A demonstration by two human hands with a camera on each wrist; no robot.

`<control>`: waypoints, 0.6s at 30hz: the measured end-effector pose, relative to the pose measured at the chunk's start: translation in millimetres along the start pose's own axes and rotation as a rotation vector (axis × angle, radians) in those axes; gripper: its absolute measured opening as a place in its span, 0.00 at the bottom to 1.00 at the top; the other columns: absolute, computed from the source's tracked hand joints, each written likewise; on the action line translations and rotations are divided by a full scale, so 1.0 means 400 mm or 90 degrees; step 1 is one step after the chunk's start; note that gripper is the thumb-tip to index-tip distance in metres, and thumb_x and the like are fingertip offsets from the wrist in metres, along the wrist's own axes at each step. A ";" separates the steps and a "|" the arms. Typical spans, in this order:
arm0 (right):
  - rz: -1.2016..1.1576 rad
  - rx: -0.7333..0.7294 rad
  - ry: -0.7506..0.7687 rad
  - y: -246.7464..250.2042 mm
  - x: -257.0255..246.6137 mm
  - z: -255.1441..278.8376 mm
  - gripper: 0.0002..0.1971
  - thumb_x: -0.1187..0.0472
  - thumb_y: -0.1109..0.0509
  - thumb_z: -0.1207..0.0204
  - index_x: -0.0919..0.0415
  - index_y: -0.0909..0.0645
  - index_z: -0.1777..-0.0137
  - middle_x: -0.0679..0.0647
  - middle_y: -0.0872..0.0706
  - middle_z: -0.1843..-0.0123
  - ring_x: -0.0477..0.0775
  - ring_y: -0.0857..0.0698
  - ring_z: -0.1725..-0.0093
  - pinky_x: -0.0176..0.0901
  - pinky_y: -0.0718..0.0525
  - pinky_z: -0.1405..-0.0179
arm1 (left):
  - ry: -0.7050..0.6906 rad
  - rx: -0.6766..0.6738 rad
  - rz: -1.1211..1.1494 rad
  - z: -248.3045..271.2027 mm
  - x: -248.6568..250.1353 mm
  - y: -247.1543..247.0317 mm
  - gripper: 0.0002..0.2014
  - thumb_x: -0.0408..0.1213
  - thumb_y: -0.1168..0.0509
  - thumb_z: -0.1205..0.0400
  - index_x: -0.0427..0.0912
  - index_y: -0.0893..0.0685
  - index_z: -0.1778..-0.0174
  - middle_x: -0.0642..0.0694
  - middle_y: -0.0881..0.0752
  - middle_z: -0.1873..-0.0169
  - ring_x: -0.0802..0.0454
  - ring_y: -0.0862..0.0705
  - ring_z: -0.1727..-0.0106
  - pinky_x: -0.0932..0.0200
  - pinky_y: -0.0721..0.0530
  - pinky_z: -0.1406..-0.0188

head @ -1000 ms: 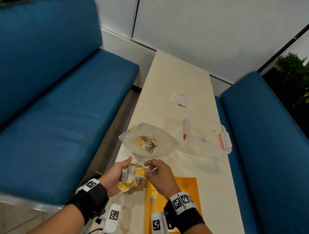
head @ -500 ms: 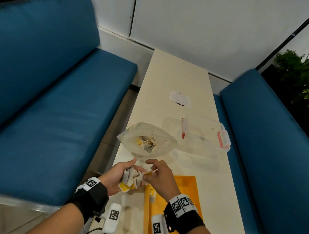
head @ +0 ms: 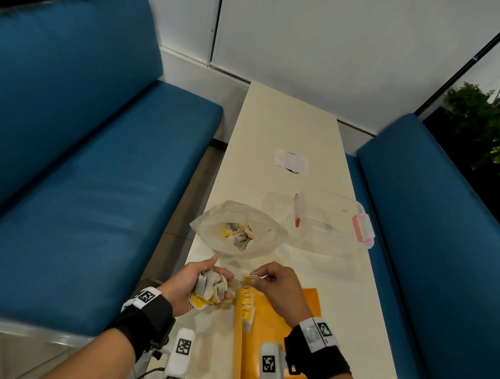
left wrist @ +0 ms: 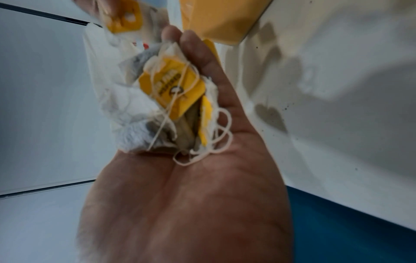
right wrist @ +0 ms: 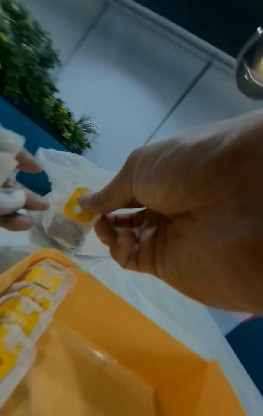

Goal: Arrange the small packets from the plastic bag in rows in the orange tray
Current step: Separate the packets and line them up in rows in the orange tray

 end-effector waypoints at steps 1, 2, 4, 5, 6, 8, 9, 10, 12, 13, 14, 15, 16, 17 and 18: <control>-0.036 0.005 -0.024 0.011 0.015 0.002 0.05 0.65 0.18 0.31 0.58 0.11 0.62 0.51 0.08 0.59 0.42 0.13 0.65 0.35 0.17 0.62 | 0.001 0.007 0.000 -0.001 -0.001 0.007 0.30 0.52 0.40 0.13 0.23 0.14 0.39 0.28 0.14 0.47 0.33 0.11 0.53 0.46 0.12 0.53; -0.055 0.008 -0.041 0.021 0.026 0.004 0.05 0.65 0.17 0.31 0.60 0.11 0.62 0.52 0.08 0.60 0.45 0.12 0.63 0.37 0.16 0.62 | 0.001 0.016 -0.002 -0.005 -0.002 0.015 0.30 0.52 0.40 0.12 0.22 0.14 0.39 0.28 0.14 0.47 0.33 0.11 0.54 0.46 0.11 0.53; -0.047 0.000 -0.055 0.030 0.042 0.009 0.05 0.66 0.18 0.30 0.61 0.12 0.63 0.51 0.08 0.62 0.47 0.11 0.64 0.36 0.17 0.64 | 0.002 0.037 -0.012 -0.010 -0.002 0.028 0.30 0.51 0.41 0.11 0.23 0.13 0.39 0.28 0.13 0.47 0.33 0.11 0.53 0.46 0.11 0.53; -0.041 -0.011 -0.060 0.031 0.049 0.015 0.05 0.67 0.20 0.29 0.61 0.13 0.63 0.50 0.09 0.63 0.47 0.12 0.67 0.34 0.19 0.67 | 0.005 0.047 -0.017 -0.013 -0.003 0.032 0.30 0.52 0.41 0.11 0.23 0.13 0.39 0.28 0.13 0.46 0.33 0.11 0.53 0.45 0.11 0.53; -0.038 -0.026 -0.066 0.031 0.057 0.022 0.05 0.67 0.21 0.27 0.62 0.13 0.63 0.51 0.10 0.65 0.47 0.14 0.69 0.33 0.21 0.70 | 0.005 0.055 -0.018 -0.018 -0.003 0.034 0.29 0.52 0.42 0.11 0.24 0.13 0.39 0.28 0.13 0.46 0.33 0.11 0.53 0.45 0.11 0.52; -0.044 -0.060 -0.083 0.021 0.078 0.039 0.03 0.68 0.24 0.25 0.65 0.15 0.59 0.56 0.12 0.68 0.51 0.14 0.70 0.34 0.24 0.75 | -0.001 0.065 -0.014 -0.025 0.000 0.037 0.30 0.51 0.43 0.10 0.23 0.14 0.38 0.28 0.12 0.45 0.33 0.11 0.53 0.46 0.11 0.53; -0.055 -0.078 -0.096 0.012 0.094 0.049 0.03 0.68 0.25 0.24 0.65 0.16 0.58 0.58 0.12 0.68 0.54 0.13 0.69 0.37 0.25 0.76 | -0.005 0.071 -0.009 -0.029 0.002 0.037 0.29 0.51 0.43 0.10 0.23 0.14 0.37 0.28 0.11 0.45 0.34 0.11 0.54 0.46 0.11 0.53; -0.067 -0.094 -0.112 0.002 0.111 0.059 0.03 0.69 0.26 0.24 0.64 0.17 0.57 0.59 0.11 0.68 0.55 0.12 0.69 0.39 0.26 0.78 | -0.008 0.075 -0.005 -0.032 0.003 0.037 0.29 0.50 0.43 0.10 0.22 0.15 0.37 0.28 0.11 0.45 0.34 0.11 0.54 0.46 0.11 0.54; -0.081 -0.123 -0.144 -0.021 0.145 0.079 0.04 0.70 0.26 0.23 0.64 0.19 0.56 0.62 0.11 0.67 0.56 0.12 0.71 0.40 0.25 0.79 | -0.010 0.080 0.000 -0.038 0.003 0.033 0.29 0.50 0.43 0.10 0.22 0.15 0.36 0.27 0.12 0.42 0.33 0.11 0.54 0.46 0.11 0.54; -0.082 -0.137 -0.159 -0.032 0.160 0.088 0.05 0.71 0.27 0.23 0.64 0.19 0.56 0.63 0.12 0.67 0.55 0.12 0.72 0.40 0.25 0.79 | -0.010 0.080 0.001 -0.040 0.003 0.031 0.29 0.50 0.43 0.10 0.22 0.15 0.36 0.26 0.12 0.41 0.33 0.11 0.54 0.46 0.10 0.55; -0.078 -0.149 -0.173 -0.043 0.174 0.096 0.05 0.71 0.27 0.23 0.64 0.20 0.56 0.64 0.12 0.68 0.54 0.13 0.73 0.40 0.24 0.79 | -0.009 0.080 0.000 -0.043 0.003 0.029 0.29 0.50 0.43 0.10 0.23 0.15 0.36 0.26 0.12 0.39 0.33 0.11 0.54 0.46 0.10 0.55; -0.070 -0.162 -0.189 -0.052 0.185 0.104 0.05 0.72 0.27 0.24 0.64 0.19 0.56 0.64 0.12 0.68 0.54 0.14 0.74 0.41 0.22 0.78 | -0.007 0.080 -0.003 -0.046 0.001 0.027 0.29 0.51 0.43 0.10 0.23 0.15 0.36 0.27 0.13 0.38 0.33 0.11 0.54 0.46 0.10 0.55; -0.061 -0.175 -0.203 -0.061 0.194 0.111 0.05 0.73 0.28 0.24 0.64 0.19 0.56 0.65 0.11 0.68 0.54 0.15 0.75 0.41 0.21 0.76 | -0.004 0.080 -0.006 -0.049 0.000 0.024 0.29 0.51 0.43 0.10 0.23 0.14 0.36 0.27 0.13 0.38 0.34 0.11 0.54 0.46 0.10 0.54; -0.053 -0.188 -0.215 -0.069 0.201 0.117 0.05 0.74 0.28 0.24 0.65 0.19 0.55 0.65 0.10 0.67 0.53 0.15 0.75 0.40 0.19 0.75 | -0.001 0.081 -0.008 -0.052 -0.002 0.022 0.29 0.50 0.44 0.10 0.24 0.14 0.36 0.27 0.13 0.38 0.33 0.11 0.53 0.46 0.10 0.53; -0.047 -0.199 -0.226 -0.077 0.205 0.123 0.05 0.75 0.29 0.25 0.66 0.18 0.55 0.65 0.10 0.67 0.53 0.15 0.75 0.40 0.19 0.75 | 0.001 0.082 -0.008 -0.056 -0.004 0.020 0.29 0.50 0.44 0.10 0.23 0.14 0.36 0.27 0.13 0.37 0.33 0.11 0.53 0.45 0.10 0.51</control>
Point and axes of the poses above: each hand's wrist, its own z-axis away from the middle knuckle, its own y-axis out of the back of the hand, x = y × z, the point moved 9 cm from there along -z, towards the middle knuckle
